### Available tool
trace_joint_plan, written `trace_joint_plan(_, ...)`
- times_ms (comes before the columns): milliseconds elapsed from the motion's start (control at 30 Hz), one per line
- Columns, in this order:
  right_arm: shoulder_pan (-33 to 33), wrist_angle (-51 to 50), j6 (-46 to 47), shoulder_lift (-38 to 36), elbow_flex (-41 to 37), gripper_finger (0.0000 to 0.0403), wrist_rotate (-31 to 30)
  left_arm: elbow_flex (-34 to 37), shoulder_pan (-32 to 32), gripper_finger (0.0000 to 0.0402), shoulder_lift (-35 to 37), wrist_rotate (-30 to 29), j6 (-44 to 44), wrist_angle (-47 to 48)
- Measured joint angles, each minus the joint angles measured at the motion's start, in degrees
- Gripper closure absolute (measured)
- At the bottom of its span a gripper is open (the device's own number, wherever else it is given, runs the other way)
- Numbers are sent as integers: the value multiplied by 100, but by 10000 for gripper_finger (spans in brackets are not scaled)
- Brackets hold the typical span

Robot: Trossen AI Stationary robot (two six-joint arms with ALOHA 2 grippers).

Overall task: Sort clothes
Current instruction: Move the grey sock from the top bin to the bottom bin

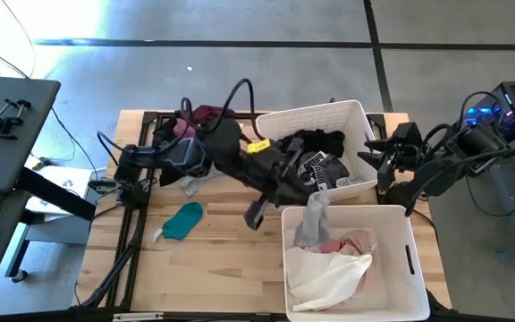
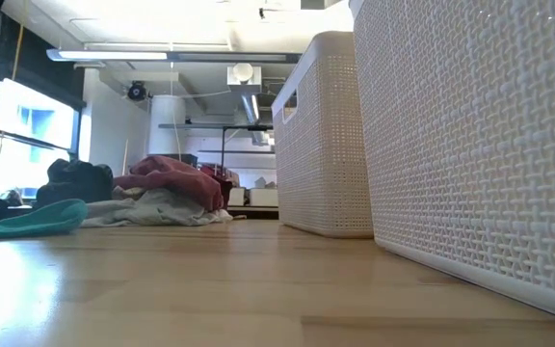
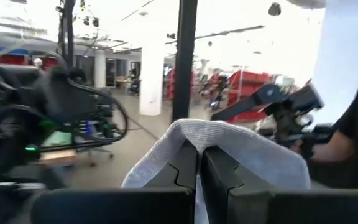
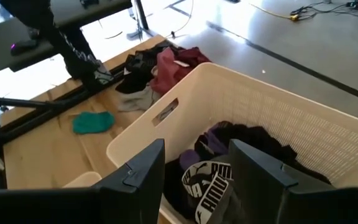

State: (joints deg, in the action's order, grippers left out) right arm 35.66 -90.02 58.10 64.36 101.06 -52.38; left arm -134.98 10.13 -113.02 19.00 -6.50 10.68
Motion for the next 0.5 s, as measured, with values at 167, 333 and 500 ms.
trace_joint_plan(167, 0, 1, -11, -12, 0, 238, 46, 4, 218, 401, -290, 6, -728, -831)
trace_joint_plan(333, 0, 66, -10, -147, 135, 238, 50, 4, 351, 401, -373, -137, -888, -956)
trace_joint_plan(500, 0, 494, -155, -329, 487, 238, 46, -11, 325, 401, -575, -446, -749, -970)
